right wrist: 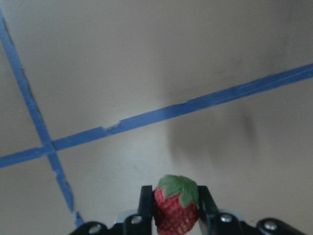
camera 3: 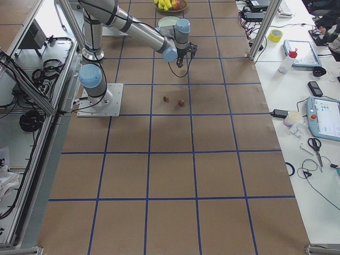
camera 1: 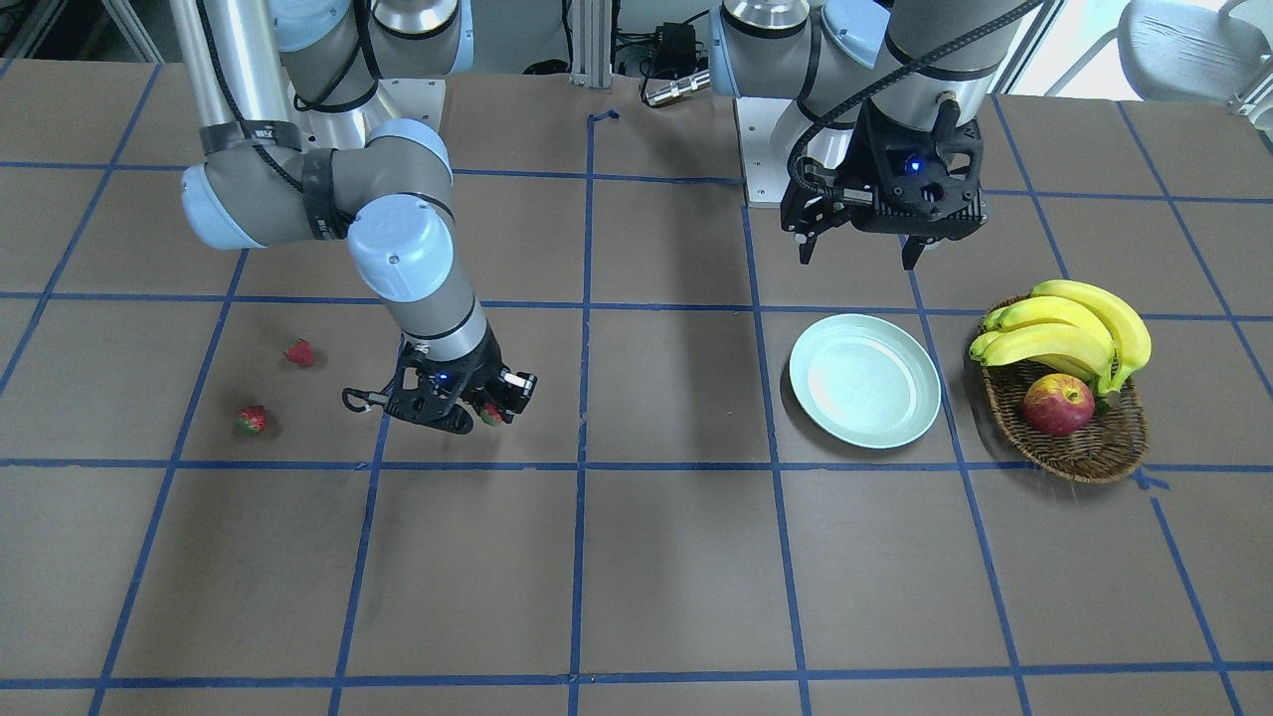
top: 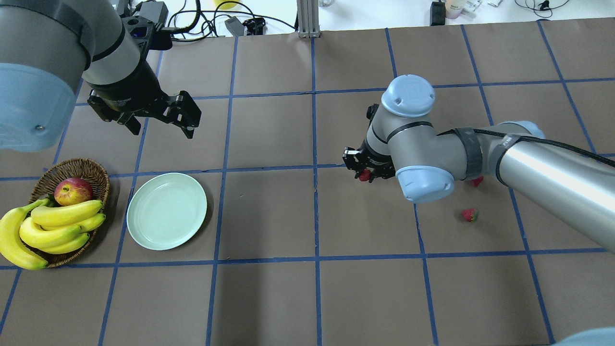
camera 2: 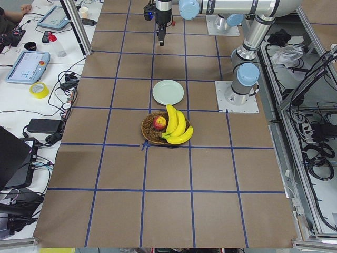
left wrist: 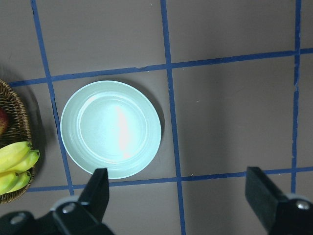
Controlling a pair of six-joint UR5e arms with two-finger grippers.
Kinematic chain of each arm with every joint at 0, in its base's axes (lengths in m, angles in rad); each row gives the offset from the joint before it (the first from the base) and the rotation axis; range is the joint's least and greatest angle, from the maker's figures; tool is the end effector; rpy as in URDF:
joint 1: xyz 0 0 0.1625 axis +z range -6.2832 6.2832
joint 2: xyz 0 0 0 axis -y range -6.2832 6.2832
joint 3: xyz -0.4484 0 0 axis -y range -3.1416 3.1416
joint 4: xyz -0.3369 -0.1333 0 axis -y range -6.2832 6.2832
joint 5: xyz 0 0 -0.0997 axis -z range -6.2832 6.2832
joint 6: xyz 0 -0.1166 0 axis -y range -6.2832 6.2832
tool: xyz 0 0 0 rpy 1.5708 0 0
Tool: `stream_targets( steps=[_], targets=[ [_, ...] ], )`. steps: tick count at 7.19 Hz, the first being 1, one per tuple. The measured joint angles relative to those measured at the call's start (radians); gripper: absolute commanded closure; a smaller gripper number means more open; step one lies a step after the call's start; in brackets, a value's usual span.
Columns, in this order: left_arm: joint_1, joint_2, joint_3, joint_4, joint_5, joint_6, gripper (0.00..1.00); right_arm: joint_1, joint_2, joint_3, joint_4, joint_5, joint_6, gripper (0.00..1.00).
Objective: Collect all strawberries into plate
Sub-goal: 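Carry the strawberry toward the table middle and release it, then move the right gripper back to the remaining strawberries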
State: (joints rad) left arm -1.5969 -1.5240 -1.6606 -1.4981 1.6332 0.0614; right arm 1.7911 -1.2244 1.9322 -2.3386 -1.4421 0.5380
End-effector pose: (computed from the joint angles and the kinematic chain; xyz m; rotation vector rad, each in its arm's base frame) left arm -0.1369 -0.4153 0.4826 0.1332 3.0755 -0.0440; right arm 0.2571 -0.4698 0.2558 0.4688 2.9630 -0.0121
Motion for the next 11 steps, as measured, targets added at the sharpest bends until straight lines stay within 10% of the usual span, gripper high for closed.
stream_targets(
  steps=[3, 4, 5, 11],
  targets=[
    [0.000, 0.001, -0.001, -0.001, 0.002, 0.000, 0.00, 0.150, 0.143, -0.158, -0.055, 0.006, 0.195, 0.62],
    [0.000, 0.001, -0.001, -0.001, 0.002, 0.000, 0.00, 0.175, 0.175, -0.182, -0.060, 0.004, 0.212, 0.11],
    [0.000, 0.002, -0.001, -0.001, 0.003, 0.000, 0.00, 0.186, 0.189, -0.188, -0.060, 0.004, 0.218, 0.00],
    [0.000, 0.002, -0.002, 0.005, -0.009, -0.002, 0.00, 0.084, 0.095, -0.161, 0.023, -0.073, 0.060, 0.00]
  ],
)
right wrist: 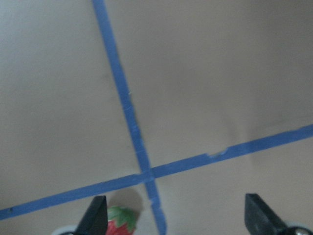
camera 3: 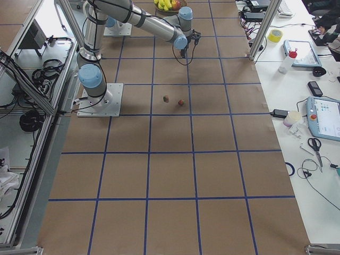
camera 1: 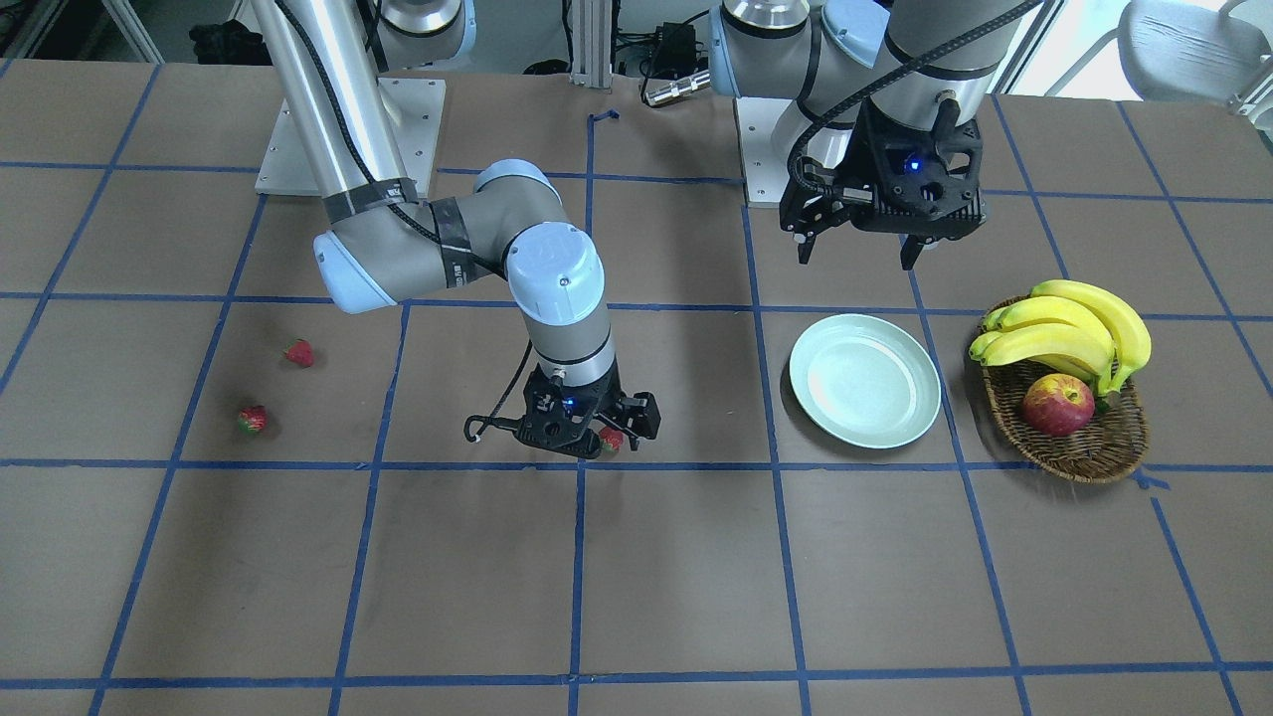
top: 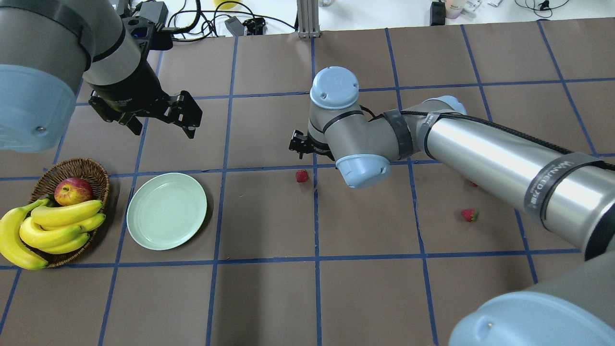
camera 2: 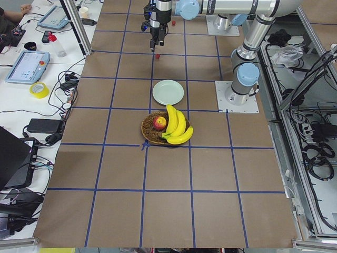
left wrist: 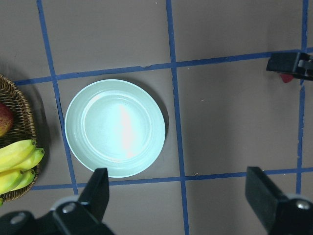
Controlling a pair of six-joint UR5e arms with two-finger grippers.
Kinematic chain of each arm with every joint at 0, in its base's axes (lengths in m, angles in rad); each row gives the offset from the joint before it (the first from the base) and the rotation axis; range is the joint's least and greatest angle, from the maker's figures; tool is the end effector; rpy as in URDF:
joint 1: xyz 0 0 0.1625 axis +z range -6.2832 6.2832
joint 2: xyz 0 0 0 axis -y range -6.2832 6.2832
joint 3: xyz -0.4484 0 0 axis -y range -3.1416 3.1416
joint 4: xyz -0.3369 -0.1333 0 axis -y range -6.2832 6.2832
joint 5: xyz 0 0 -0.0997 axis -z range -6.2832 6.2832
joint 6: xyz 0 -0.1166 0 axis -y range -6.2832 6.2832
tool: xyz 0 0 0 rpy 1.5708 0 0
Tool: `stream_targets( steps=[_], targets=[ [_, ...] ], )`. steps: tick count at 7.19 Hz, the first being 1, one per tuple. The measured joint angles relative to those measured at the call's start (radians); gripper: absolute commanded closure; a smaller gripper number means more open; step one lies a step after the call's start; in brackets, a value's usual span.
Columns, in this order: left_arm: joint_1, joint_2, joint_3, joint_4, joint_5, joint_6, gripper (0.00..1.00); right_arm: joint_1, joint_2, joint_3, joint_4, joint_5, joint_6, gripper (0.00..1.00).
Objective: Collect all strawberries into plate
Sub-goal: 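Move the right gripper back to the remaining strawberries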
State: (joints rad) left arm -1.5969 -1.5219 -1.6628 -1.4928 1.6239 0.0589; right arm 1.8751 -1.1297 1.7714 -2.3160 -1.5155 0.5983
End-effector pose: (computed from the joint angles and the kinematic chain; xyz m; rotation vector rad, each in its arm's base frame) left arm -0.1380 -0.4149 0.4830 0.1298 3.0848 -0.0525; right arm 0.3049 -0.5043 0.2608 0.4417 3.0127 -0.1052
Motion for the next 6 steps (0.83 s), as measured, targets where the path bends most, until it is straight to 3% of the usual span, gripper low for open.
stream_targets(
  steps=[3, 6],
  targets=[
    [-0.001, 0.002, 0.000, -0.005, 0.005, -0.001, 0.00, -0.245, -0.157, 0.167, 0.019, -0.042, -0.319, 0.03],
    [0.000, 0.000, 0.000, -0.007, 0.009, -0.003, 0.00, -0.496, -0.200, 0.230, 0.013, -0.084, -0.670, 0.05]
  ],
)
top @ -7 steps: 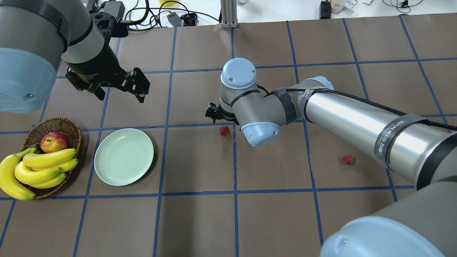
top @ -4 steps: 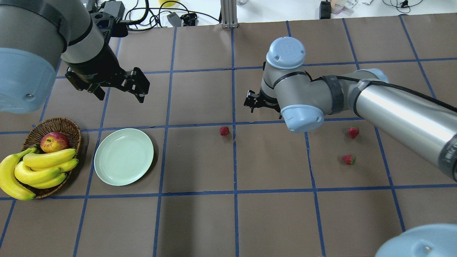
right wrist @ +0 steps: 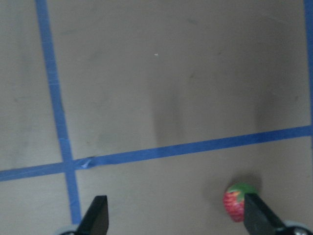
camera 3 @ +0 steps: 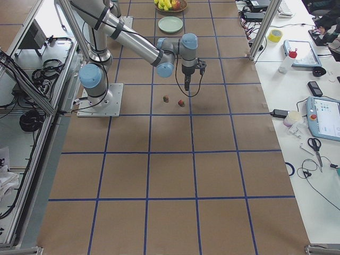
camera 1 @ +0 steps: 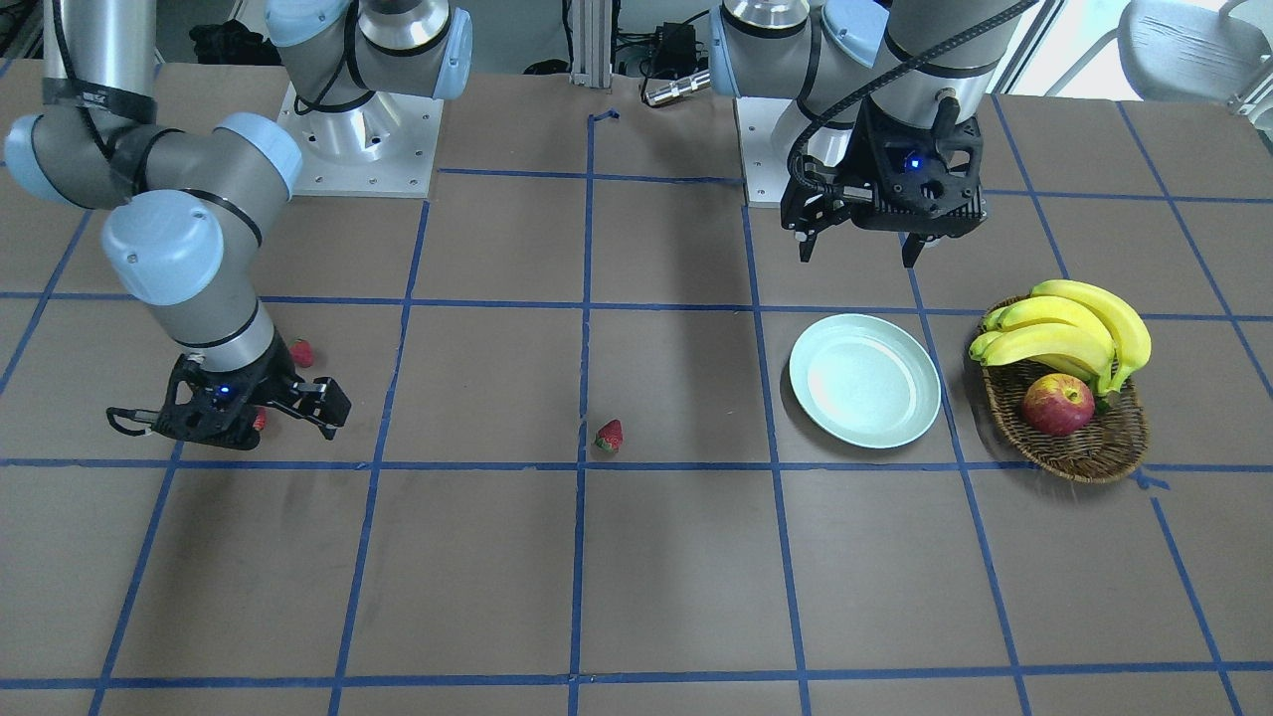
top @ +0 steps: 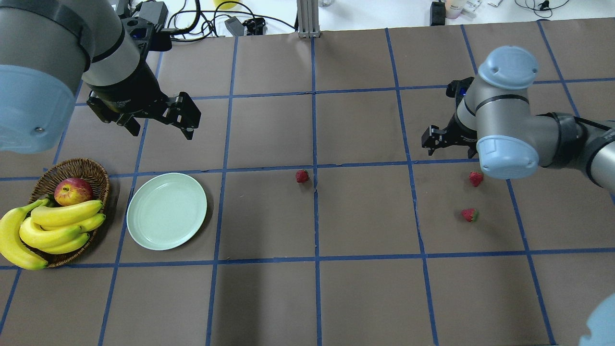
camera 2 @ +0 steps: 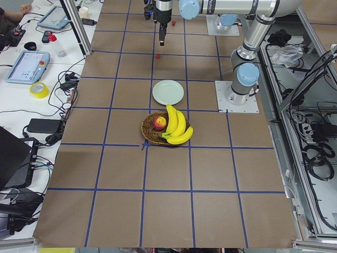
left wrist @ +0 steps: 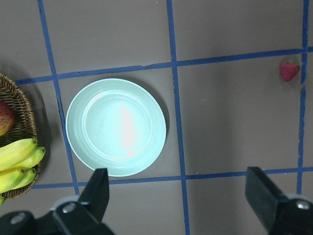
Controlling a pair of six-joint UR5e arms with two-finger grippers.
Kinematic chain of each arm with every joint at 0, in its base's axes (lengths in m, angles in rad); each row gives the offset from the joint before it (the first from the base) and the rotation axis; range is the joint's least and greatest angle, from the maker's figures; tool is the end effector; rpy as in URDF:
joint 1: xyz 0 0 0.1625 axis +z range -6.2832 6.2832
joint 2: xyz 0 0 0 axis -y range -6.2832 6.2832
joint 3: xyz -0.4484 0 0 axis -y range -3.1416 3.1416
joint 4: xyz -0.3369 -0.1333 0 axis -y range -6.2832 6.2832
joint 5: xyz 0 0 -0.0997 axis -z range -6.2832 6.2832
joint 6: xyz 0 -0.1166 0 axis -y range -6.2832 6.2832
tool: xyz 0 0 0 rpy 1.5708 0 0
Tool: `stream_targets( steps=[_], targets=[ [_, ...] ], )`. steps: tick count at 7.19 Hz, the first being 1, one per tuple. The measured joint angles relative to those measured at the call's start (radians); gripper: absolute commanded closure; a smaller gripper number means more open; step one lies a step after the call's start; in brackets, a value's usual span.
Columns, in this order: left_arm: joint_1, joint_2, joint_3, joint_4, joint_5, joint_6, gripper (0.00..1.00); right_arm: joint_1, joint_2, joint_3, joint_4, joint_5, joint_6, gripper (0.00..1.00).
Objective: Collect all strawberries into plate
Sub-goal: 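Move the right gripper back to the remaining strawberries, then grasp a second strawberry with the right gripper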
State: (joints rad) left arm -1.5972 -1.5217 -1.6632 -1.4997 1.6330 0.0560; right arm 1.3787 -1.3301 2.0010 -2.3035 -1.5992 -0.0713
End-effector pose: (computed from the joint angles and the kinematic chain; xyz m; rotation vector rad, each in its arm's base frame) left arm -0.1370 -0.4140 0.4822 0.1255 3.0762 -0.0414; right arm 0.0364 -0.4935 0.2784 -0.1887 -3.0983 0.0893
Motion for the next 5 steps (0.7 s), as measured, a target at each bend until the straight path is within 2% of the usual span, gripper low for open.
stream_targets(
  steps=[1, 3, 5],
  targets=[
    [0.000, 0.001, -0.001, 0.000, -0.004, -0.006, 0.00, -0.062, -0.001, 0.013, -0.005, -0.003, -0.096, 0.06],
    [-0.002, 0.004, -0.004, 0.000, 0.000, -0.011, 0.00, -0.119, 0.006, 0.083, -0.098, 0.009, -0.193, 0.09],
    [-0.003, 0.002, -0.005, 0.001, -0.007, -0.012, 0.00, -0.127, 0.021, 0.138, -0.159, 0.034, -0.216, 0.27]
  ],
)
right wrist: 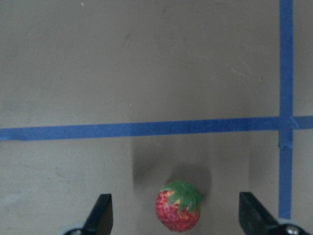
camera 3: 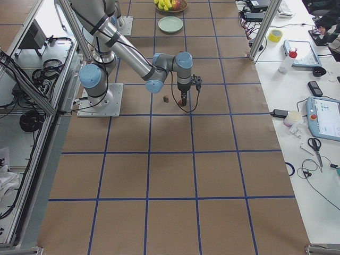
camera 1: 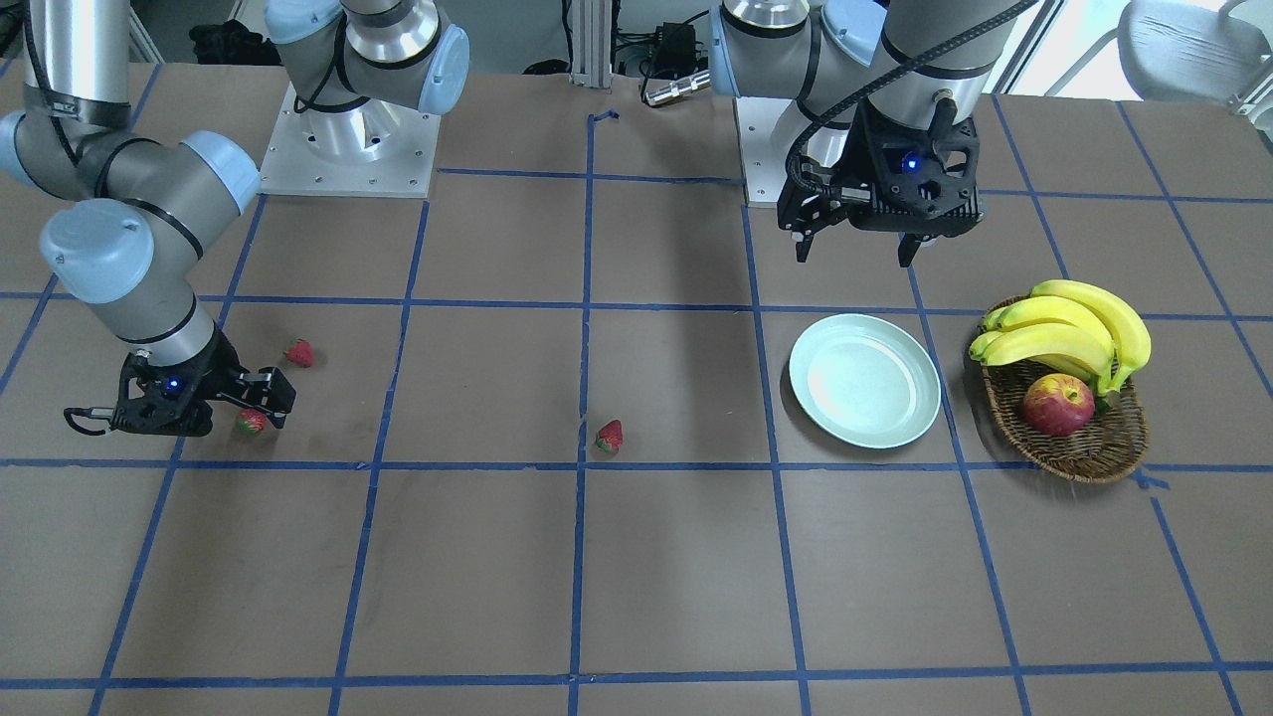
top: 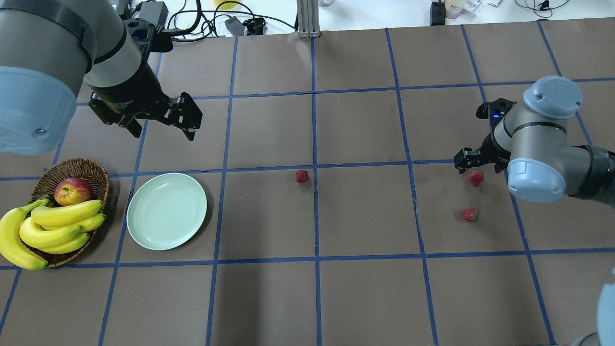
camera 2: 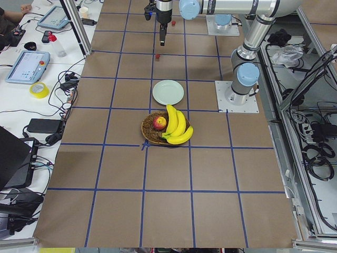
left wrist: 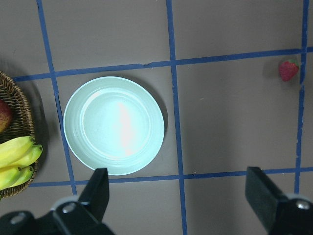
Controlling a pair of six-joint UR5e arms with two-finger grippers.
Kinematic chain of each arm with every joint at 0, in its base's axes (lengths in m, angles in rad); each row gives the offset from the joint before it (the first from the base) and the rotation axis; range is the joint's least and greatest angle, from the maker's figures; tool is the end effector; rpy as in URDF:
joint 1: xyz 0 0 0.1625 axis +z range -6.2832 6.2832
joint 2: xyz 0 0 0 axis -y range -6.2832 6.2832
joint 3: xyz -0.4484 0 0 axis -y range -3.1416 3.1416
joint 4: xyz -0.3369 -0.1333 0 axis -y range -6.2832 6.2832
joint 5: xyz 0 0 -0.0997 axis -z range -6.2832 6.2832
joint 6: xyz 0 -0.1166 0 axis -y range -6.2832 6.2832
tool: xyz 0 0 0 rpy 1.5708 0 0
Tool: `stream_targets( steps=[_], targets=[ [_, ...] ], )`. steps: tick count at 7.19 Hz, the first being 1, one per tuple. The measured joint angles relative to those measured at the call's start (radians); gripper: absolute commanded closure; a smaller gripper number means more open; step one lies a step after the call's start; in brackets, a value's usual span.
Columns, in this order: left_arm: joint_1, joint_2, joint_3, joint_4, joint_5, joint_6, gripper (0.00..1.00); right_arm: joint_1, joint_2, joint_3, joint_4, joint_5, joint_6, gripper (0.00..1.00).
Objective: Collect all strawberries into plate
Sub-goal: 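Grasp a second strawberry with the right gripper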
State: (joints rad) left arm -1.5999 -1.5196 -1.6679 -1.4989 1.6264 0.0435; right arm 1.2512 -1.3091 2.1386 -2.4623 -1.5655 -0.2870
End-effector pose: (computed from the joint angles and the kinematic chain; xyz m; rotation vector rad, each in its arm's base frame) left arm -0.1389 -0.4124 0.4811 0.1109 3.0836 -0.0395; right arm -0.0143 -0.4695 0.2369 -0.0507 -3.1263 0.0950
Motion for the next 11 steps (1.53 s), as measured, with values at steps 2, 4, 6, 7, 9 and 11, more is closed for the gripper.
stream_targets(
  steps=[2, 4, 6, 7, 9, 11],
  targets=[
    [0.000, 0.000, -0.001, 0.000, -0.002, -0.001, 0.00, -0.001, 0.007, 0.017, -0.009, 0.006, -0.010, 0.35],
    [0.000, -0.003, -0.001, 0.000, 0.001, 0.000, 0.00, -0.004, 0.008, 0.025, -0.011, 0.007, -0.021, 0.59],
    [0.000, -0.003, -0.001, 0.001, 0.010, 0.007, 0.00, -0.008, 0.008, 0.028, -0.012, 0.006, -0.028, 0.71],
    [0.000, -0.002, -0.003, 0.002, 0.020, 0.012, 0.00, -0.008, 0.006, 0.027, -0.015, 0.005, -0.026, 0.71],
    [0.000, -0.002, -0.010, 0.009, 0.038, 0.014, 0.00, 0.003, -0.005, 0.016, -0.013, 0.004, 0.030, 0.69],
    [0.000, -0.002, -0.013, 0.011, 0.040, 0.011, 0.00, 0.079, -0.015, 0.006, -0.008, 0.006, 0.167, 0.69]
  ],
)
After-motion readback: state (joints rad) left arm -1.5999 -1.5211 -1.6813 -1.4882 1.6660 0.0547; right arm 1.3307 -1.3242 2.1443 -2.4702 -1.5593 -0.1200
